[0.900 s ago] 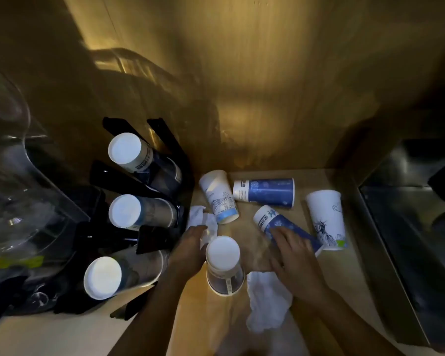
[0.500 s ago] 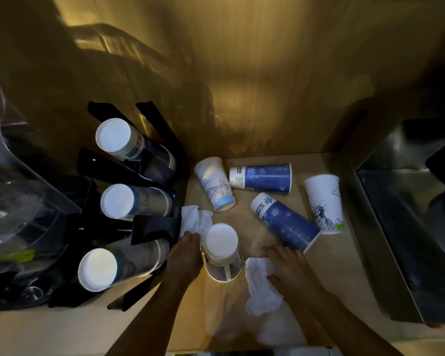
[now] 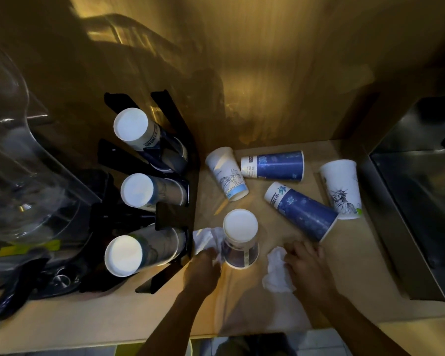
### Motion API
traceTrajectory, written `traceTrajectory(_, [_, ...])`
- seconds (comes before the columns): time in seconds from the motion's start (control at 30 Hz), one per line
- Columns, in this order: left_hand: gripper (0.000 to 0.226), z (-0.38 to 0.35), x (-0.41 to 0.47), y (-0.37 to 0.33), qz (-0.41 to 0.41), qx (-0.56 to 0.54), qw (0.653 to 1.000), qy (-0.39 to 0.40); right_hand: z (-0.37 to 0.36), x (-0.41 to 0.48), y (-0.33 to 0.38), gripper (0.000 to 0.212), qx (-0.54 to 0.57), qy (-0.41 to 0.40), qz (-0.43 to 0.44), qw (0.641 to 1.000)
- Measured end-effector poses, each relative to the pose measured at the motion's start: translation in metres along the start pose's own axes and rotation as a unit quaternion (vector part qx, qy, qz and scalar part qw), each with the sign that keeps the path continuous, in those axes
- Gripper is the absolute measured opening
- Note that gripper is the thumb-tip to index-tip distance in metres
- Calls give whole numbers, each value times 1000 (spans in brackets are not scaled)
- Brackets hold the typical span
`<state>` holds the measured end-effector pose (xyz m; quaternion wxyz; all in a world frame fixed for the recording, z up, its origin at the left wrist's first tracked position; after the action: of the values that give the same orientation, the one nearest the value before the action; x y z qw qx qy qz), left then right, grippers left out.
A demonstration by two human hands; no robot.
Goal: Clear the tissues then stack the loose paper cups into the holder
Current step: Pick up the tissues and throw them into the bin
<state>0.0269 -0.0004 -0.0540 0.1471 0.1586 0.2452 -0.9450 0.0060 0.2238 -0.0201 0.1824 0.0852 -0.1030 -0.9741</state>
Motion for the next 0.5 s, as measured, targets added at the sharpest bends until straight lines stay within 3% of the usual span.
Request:
traceTrajectory(0.13, [17, -3, -7, 5, -3, -29, 999, -13, 10, -10, 3, 10, 25, -105, -5, 994])
traceTrajectory(0.27, [17, 2, -26, 11, 10, -52, 997, -52, 11, -25, 7, 11, 20, -137, 27, 990])
traceTrajectory(0.37, [18, 10, -44, 16, 8, -77, 995, -68, 9, -34, 14, 7, 4, -101, 32, 994])
traceTrajectory(0.5, [17, 17, -72, 29, 9, -79, 990, -114, 4, -43, 30, 34, -21, -4, 60, 998])
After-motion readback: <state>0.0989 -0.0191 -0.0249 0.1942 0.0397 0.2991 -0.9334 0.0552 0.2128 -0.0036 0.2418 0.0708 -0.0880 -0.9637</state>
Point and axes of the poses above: each hand's wrist, its own x-axis towards the middle knuckle, its own z-axis out of the back of the hand, y = z × x, the point moved 5 cm from there along x, towards the middle knuckle, and after that the axes turned 6 degrees about x, right-handed, at the moved point
